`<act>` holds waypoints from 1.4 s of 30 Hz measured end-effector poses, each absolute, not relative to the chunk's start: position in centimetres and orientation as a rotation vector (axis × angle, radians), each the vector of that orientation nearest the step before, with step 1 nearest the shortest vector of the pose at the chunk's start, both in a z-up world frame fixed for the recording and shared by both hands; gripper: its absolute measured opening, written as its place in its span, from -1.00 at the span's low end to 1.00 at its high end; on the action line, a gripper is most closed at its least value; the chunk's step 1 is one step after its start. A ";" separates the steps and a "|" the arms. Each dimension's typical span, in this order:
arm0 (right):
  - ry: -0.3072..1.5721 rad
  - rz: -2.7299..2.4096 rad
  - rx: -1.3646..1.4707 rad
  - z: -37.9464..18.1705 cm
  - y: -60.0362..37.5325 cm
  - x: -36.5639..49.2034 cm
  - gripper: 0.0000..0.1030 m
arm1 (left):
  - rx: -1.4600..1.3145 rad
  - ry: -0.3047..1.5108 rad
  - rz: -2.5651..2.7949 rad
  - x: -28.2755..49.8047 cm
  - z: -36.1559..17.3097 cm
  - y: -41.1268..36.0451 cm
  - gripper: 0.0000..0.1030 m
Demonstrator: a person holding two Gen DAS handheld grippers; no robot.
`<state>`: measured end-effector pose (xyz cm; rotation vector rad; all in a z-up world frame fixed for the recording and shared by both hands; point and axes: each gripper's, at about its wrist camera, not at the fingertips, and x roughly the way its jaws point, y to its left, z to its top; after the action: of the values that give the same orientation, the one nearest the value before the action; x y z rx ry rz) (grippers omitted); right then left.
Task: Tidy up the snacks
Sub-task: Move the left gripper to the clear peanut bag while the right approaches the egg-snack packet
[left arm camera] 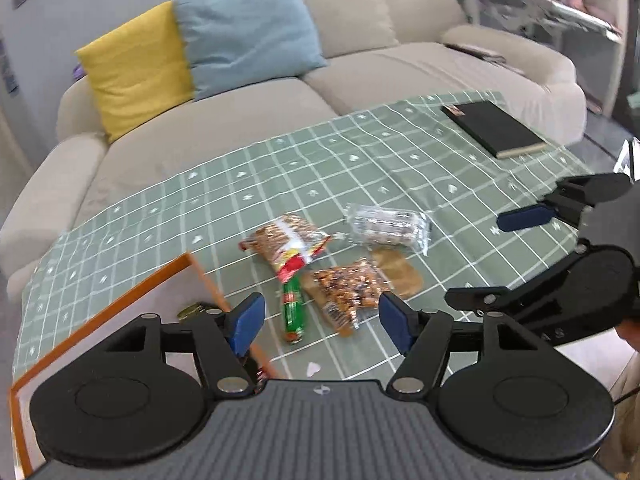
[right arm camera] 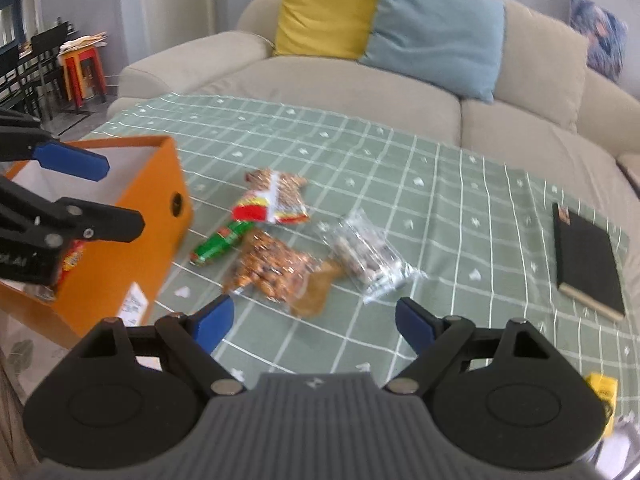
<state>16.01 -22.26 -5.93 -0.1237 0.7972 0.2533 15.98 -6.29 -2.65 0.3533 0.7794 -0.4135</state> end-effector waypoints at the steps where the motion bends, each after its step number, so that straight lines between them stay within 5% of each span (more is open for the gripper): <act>1: 0.805 0.246 -0.112 -6.3 -22.7 16.3 0.65 | 0.363 0.786 -0.424 16.2 -3.0 -6.7 0.50; 25: 0.902 0.260 0.040 -11.3 -25.8 24.1 0.73 | 0.474 1.053 -0.477 24.7 -8.2 -9.5 0.50; 42: 0.835 0.330 -0.222 -13.9 -25.2 29.0 0.76 | 0.116 1.228 -0.251 28.8 -11.2 -10.9 0.64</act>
<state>29.02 -25.15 -13.92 -0.2221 0.8355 0.3297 28.84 -10.93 -11.22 0.1161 1.2279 -0.2508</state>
